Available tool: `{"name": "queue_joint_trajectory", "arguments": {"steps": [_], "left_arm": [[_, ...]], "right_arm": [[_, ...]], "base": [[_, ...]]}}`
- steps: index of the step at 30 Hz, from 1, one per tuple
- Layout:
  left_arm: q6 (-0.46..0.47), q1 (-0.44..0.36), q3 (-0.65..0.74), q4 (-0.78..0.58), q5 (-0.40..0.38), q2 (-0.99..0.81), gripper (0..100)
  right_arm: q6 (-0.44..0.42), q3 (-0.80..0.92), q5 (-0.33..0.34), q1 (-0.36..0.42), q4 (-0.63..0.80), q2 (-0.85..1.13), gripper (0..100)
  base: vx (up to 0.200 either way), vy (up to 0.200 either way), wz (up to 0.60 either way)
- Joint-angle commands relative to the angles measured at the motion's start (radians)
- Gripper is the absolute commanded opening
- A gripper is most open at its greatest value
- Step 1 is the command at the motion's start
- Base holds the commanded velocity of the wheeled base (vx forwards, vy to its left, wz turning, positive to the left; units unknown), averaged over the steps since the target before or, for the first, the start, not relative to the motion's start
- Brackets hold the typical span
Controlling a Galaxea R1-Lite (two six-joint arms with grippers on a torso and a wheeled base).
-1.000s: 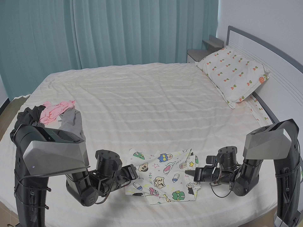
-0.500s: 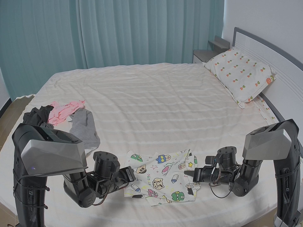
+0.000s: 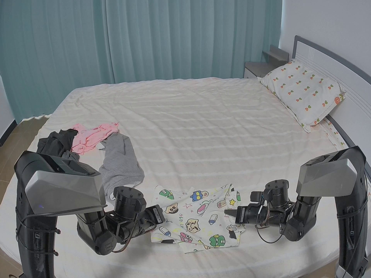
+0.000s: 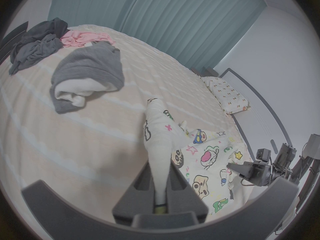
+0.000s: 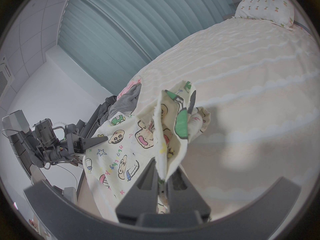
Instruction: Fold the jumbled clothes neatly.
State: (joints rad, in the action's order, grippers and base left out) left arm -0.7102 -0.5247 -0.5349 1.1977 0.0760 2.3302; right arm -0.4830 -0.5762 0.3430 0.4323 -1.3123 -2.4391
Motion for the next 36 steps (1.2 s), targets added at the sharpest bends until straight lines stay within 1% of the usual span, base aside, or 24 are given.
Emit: {"name": "queue_joint_trajectory", "arguments": {"steps": [1,4,15,25,32,36], "left_arm": [[0.000,0.000,-0.002,0.000,0.010,0.008,0],[0.000,-0.001,0.000,0.000,0.010,0.008,0],[0.000,-0.008,0.000,0.000,0.008,0.014,0],[0.000,-0.008,0.000,0.000,0.010,0.014,0],[0.000,-0.006,-0.004,0.000,0.011,0.018,0],[0.002,0.008,-0.020,0.000,0.013,0.037,0]], "right_arm": [[0.000,-0.001,0.001,0.000,-0.001,0.000,0],[0.000,-0.001,0.001,0.000,0.001,0.000,0],[0.000,-0.001,0.001,0.000,0.001,-0.001,0],[0.000,-0.001,0.001,0.000,0.001,-0.001,0],[0.000,-0.001,0.001,0.000,0.001,-0.003,0],[0.000,-0.001,0.001,0.000,0.001,-0.003,0]], "base": [[0.000,0.200,0.00],[0.000,0.200,0.00],[0.000,0.000,0.00],[-0.200,0.000,0.00],[0.000,0.000,0.00],[0.000,0.000,0.00]]}}
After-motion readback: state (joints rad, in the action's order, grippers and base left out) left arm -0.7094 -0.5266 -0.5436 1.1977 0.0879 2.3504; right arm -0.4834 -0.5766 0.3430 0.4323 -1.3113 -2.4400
